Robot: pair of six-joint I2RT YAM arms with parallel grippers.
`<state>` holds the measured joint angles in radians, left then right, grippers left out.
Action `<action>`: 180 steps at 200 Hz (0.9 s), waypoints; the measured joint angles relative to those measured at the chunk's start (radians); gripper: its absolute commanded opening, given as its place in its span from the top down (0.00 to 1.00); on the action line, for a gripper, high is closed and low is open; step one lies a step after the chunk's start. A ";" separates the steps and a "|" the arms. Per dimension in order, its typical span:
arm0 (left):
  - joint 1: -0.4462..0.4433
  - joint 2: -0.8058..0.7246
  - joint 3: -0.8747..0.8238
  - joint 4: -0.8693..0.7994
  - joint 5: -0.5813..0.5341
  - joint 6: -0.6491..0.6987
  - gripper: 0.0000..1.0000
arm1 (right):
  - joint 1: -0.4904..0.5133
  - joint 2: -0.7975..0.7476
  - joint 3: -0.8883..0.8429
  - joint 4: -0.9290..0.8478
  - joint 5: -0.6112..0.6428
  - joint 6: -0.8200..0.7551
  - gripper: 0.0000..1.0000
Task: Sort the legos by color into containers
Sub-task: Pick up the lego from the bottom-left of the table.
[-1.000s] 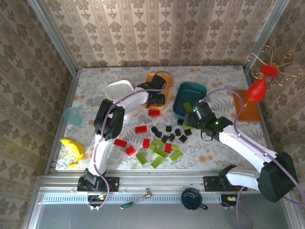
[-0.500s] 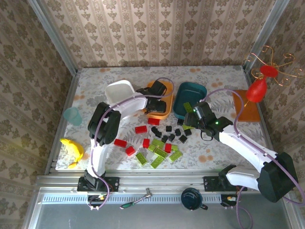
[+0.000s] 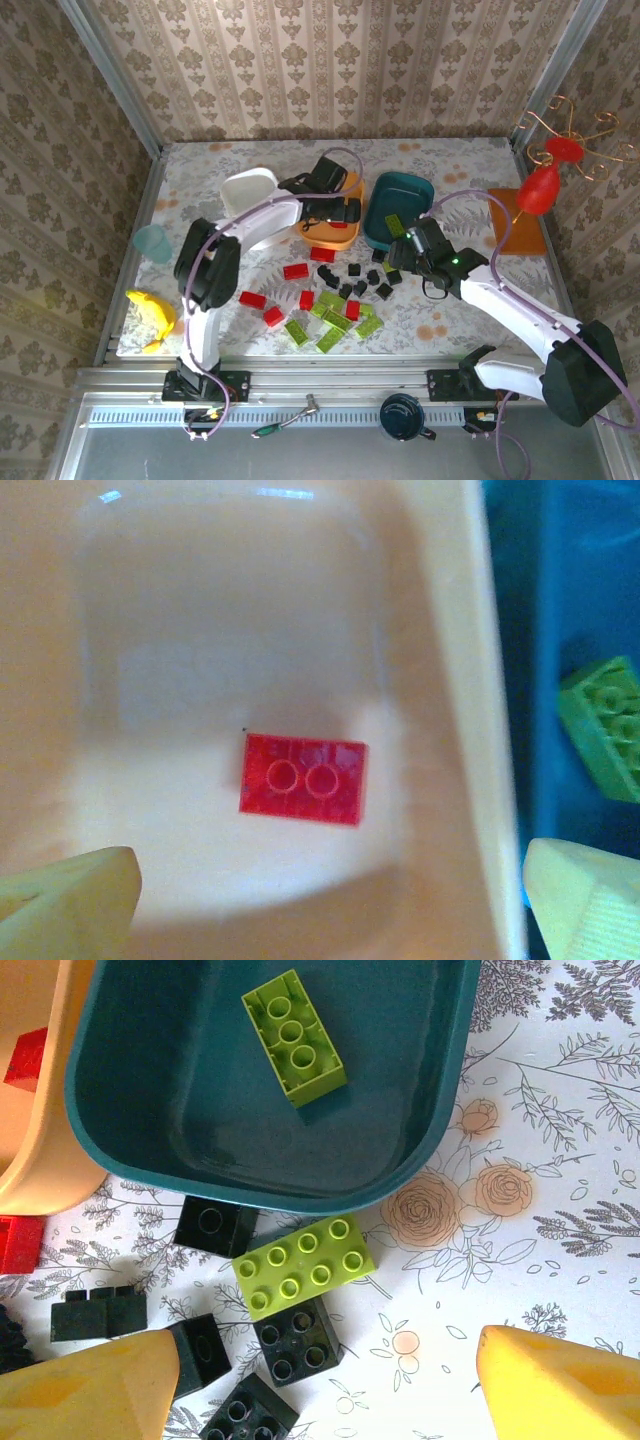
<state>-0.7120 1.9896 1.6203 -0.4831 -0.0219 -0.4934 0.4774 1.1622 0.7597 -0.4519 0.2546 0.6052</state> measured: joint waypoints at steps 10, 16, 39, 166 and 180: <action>-0.001 -0.069 -0.048 0.030 0.000 -0.002 0.00 | 0.000 0.000 0.000 0.000 0.000 0.000 0.20; -0.002 -0.113 -0.080 0.046 0.000 -0.005 0.00 | 0.000 0.000 0.000 0.000 -0.003 0.000 0.20; -0.019 -0.303 -0.237 0.104 -0.014 -0.012 0.00 | 0.000 0.000 -0.002 0.001 -0.012 0.000 0.20; 0.015 -1.125 -1.078 -0.076 -0.166 -0.500 0.15 | 0.000 -0.002 -0.035 0.030 -0.031 -0.004 0.21; 0.035 -1.139 -1.102 -0.102 -0.166 -0.586 0.14 | 0.000 -0.002 -0.035 0.032 -0.031 -0.004 0.21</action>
<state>-0.6773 0.8501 0.5186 -0.5854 -0.1875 -1.0790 0.4778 1.1603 0.7242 -0.4202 0.2241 0.6014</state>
